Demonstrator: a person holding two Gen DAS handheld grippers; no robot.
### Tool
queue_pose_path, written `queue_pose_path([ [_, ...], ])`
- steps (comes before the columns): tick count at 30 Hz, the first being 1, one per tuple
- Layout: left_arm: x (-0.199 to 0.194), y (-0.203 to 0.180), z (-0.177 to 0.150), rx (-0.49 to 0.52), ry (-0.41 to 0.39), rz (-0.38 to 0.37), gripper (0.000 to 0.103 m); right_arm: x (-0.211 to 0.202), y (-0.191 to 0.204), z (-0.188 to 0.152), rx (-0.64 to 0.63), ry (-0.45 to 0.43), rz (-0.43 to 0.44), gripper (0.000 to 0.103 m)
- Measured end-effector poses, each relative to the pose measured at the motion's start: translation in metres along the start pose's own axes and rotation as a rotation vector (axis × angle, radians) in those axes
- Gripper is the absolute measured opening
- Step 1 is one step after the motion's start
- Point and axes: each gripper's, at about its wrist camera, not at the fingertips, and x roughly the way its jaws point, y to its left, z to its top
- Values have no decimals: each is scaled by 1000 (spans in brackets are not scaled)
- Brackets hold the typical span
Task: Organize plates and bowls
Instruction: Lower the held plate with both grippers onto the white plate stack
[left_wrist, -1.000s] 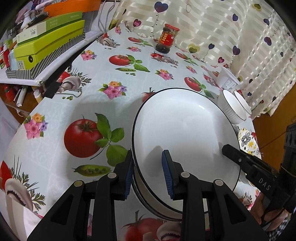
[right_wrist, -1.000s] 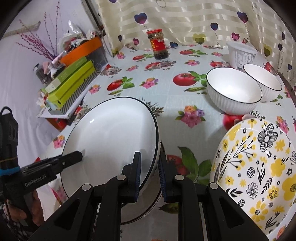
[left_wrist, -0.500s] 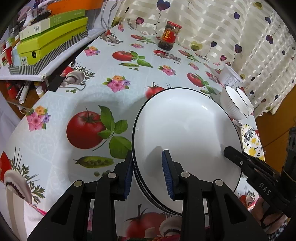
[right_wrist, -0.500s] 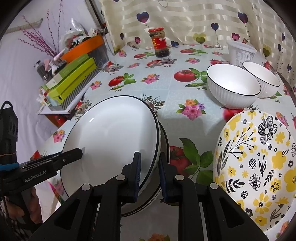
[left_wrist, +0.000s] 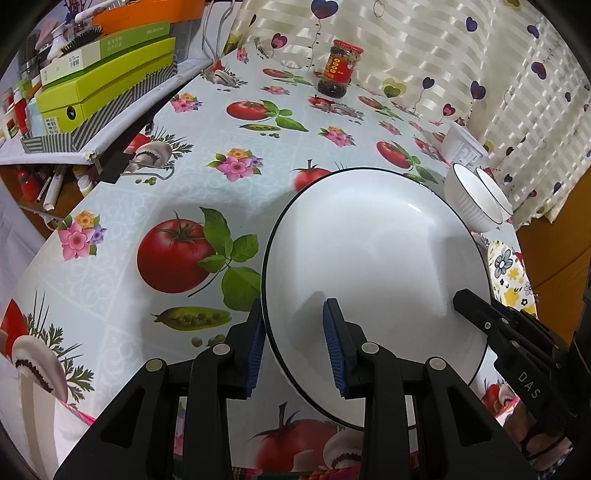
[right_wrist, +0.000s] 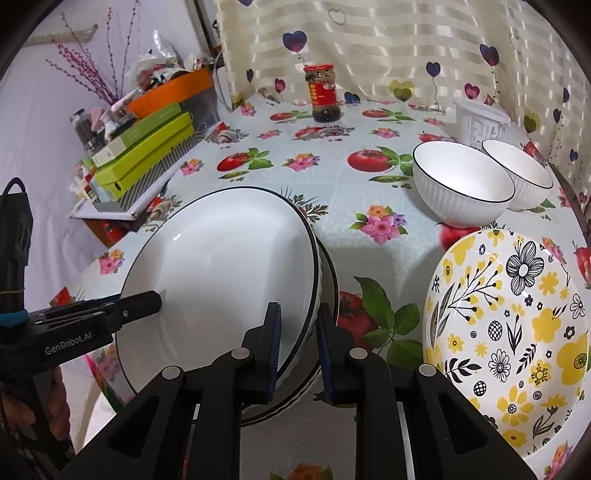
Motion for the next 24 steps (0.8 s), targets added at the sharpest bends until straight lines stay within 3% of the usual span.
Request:
queue_pose_path([
  [19,-1,-1,0,5,-10,5,31,-4,2,-6,-1,-35,18,23],
  [24,0,0,0,7,-11,7,31,-6,6,-7,-28,-38,15,33],
])
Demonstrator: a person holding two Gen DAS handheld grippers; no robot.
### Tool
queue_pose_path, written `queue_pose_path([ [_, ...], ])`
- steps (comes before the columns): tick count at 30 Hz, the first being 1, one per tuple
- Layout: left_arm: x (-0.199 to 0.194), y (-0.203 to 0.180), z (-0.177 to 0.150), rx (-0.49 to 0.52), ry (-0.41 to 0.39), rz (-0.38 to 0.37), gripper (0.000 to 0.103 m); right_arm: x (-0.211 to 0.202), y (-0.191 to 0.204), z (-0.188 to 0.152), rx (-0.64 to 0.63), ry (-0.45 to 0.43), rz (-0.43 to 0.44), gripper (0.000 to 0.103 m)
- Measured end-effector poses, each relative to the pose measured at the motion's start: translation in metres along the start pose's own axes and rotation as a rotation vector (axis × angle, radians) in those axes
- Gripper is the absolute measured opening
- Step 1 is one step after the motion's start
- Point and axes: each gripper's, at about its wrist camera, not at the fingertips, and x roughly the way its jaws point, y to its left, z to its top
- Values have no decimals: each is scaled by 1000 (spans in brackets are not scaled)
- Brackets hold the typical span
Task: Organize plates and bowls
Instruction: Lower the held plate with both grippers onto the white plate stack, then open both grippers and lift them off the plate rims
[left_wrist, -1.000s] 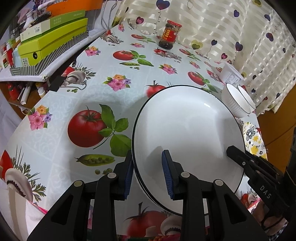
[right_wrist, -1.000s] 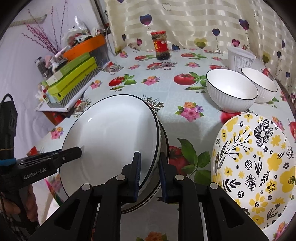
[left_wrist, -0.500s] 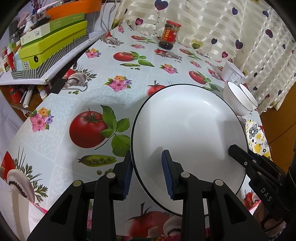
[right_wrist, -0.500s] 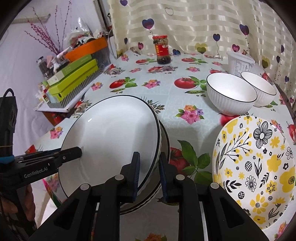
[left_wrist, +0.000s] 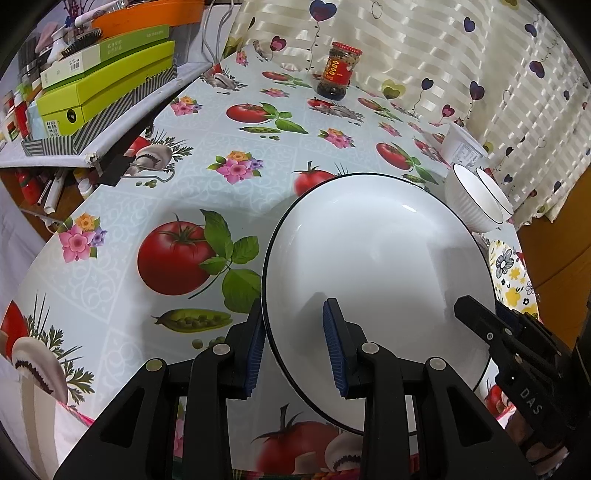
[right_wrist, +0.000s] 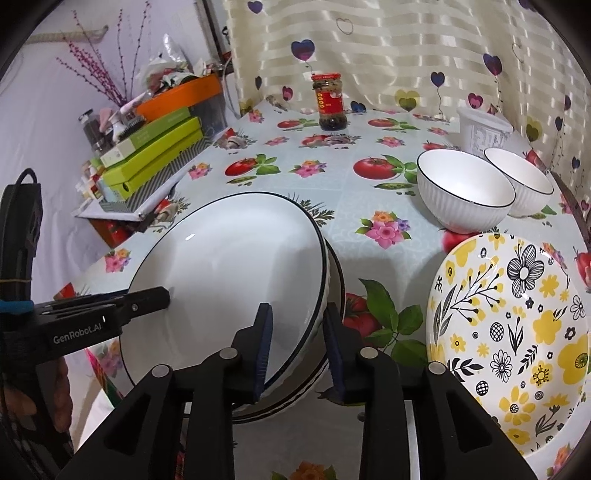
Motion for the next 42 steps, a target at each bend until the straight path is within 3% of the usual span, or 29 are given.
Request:
queue_pose_path([
  [4,0,1,0,0,-1,-1,31,-4,5,-4,-33,-26,-9,39],
  [6,-1,0,0,2,-5,-19,33,-8,11,-5,-78,-64,-65,48],
  [8,-2,-1,1,1,-4,-6,33,-12,14,-5,-112,-86,-73,49],
  [10,0,0,0,-2,-11,-15,33,-11,12,-4,-97,-69,-40,50],
  [22,1,-5,-3,17,-48,19,35,-8,4,-8,-40,-56,-45,54],
  [27,-7,6,-3,-14,-63,-32,35,-10,2,-10,-35,-52,-30,54],
  [35,-17,22,3,-46,-121,18,35,-11,2,-12,-30,-54,-26,54],
  [42,-5,29,-4,-63,-114,-6,35,-14,-1,-18,-4,-53,-30,55],
])
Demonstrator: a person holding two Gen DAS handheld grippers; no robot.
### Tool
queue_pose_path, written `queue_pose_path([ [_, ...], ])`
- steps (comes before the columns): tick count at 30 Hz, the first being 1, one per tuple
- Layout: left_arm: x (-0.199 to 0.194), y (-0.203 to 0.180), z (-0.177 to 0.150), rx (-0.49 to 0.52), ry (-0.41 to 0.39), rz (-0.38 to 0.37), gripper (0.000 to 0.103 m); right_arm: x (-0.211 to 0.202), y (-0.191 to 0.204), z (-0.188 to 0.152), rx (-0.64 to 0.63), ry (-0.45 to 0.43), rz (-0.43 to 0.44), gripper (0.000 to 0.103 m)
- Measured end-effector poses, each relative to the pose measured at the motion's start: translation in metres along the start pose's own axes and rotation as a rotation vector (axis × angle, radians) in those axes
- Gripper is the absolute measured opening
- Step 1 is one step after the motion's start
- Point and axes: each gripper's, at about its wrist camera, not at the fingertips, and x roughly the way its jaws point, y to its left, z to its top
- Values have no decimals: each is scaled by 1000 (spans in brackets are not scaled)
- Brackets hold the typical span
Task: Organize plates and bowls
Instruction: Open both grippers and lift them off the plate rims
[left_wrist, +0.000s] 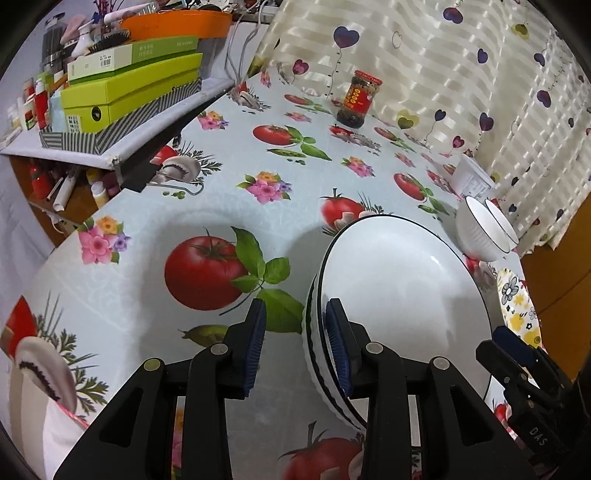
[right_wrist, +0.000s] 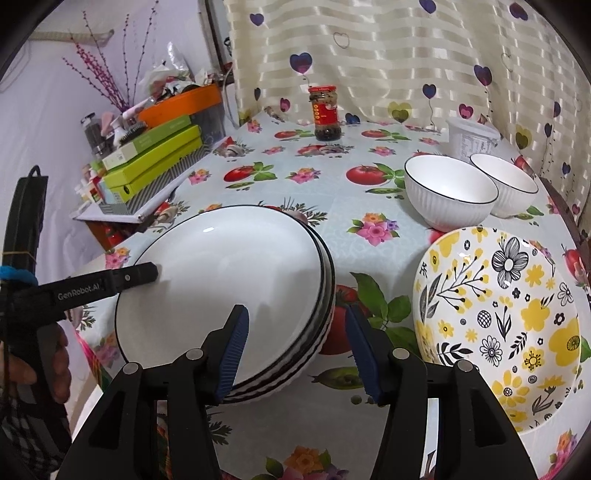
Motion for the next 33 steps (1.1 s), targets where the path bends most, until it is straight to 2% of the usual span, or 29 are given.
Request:
queue_pose_path([
  [7,1,1,-2,-11,-15,-29,35,4,-3,-5,18,17,-2,55],
  [16,0,-7,-1,31,5,2,35,0,-7,-6,37,11,-1,55],
  [22,-13,-15,-2,50,4,-11,35,-8,-12,-5,53,-2,-5,55],
  [25,-21,-23,0,60,-14,-14,35,-13,-16,-6,71,-14,-9,60],
  [29,-28,-39,-1,99,-23,-5,35,-21,-23,-8,83,-27,-11,61],
  [33,-29,-54,-3,128,-18,-27,35,-29,-33,-10,102,-40,-24,61],
])
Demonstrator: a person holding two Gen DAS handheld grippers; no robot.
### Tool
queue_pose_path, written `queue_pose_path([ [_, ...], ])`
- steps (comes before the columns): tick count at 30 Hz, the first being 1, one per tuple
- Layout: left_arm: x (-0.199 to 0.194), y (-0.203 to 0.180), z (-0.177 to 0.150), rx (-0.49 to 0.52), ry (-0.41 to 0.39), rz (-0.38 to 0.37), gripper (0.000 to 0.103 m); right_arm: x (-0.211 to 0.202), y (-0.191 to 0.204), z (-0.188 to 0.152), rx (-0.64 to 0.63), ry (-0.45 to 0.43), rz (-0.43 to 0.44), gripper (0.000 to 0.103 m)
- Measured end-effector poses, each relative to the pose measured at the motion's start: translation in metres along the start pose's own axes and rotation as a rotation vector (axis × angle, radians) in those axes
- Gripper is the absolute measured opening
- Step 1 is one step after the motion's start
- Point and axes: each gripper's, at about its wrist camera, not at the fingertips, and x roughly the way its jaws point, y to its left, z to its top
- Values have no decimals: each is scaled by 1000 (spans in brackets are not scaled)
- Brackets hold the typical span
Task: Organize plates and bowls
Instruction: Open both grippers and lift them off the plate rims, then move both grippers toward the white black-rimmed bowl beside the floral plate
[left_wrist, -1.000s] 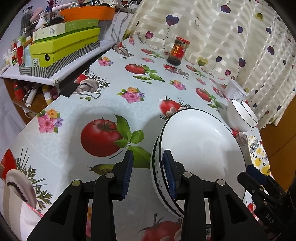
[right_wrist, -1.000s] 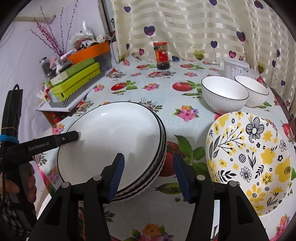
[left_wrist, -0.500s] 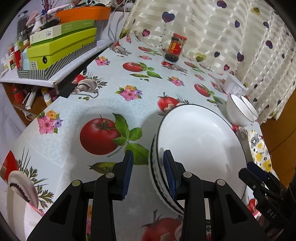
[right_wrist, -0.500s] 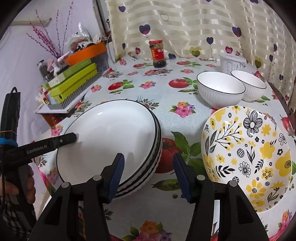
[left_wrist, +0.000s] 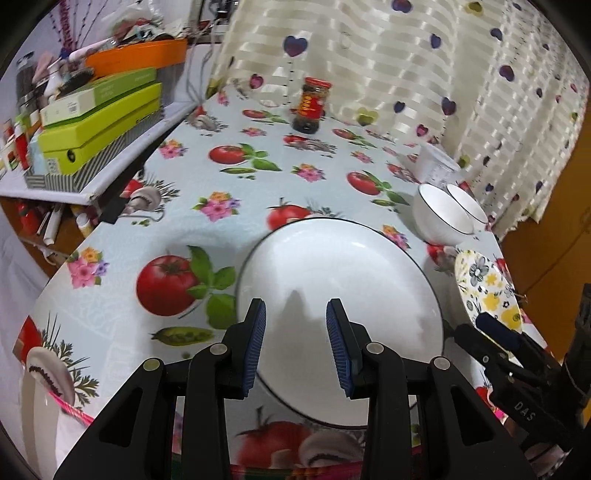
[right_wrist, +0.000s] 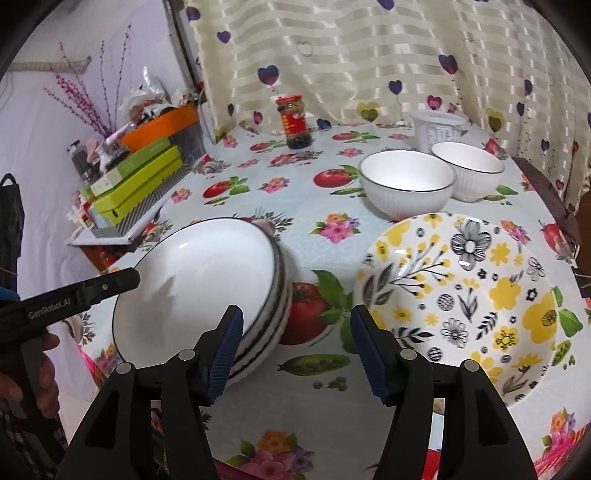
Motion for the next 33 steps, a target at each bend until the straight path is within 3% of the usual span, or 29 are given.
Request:
queue_pose_path([
  [9,0,-27,7,43,4,-13,35,-18,-30,7,44,-27,-33,62],
  [24,29,-93,17,143,49,-100,35,-43,-91,18,84,-58,-147,62],
  [30,44,-117,31,172,80,-154,35,-44,-113,28,97,-56,-169,62],
  [33,51,-126,40,199,83,-144,35,-41,-123,37,102,-49,-181,62],
])
